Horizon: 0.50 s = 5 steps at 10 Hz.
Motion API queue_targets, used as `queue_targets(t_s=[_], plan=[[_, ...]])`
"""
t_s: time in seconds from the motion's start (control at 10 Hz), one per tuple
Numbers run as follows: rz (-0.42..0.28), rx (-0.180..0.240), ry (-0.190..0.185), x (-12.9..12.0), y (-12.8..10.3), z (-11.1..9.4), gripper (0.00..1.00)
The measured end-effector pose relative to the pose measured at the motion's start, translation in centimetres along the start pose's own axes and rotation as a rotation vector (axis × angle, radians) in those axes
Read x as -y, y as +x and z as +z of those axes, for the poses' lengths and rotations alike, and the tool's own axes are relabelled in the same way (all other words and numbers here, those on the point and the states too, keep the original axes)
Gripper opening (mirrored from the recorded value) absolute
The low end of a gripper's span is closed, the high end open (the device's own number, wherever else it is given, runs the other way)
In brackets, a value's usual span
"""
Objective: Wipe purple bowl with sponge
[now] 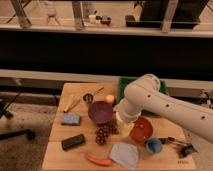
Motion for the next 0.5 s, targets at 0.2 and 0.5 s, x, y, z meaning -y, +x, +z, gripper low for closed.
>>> queue_targets(t_s=[0.2,0.5], plan=[[-0.007,0.008,0.006,0.4,-2.0,0.7,0.8],[-0.004,0.027,0.021,0.6,-3.8,1.4,0.8]])
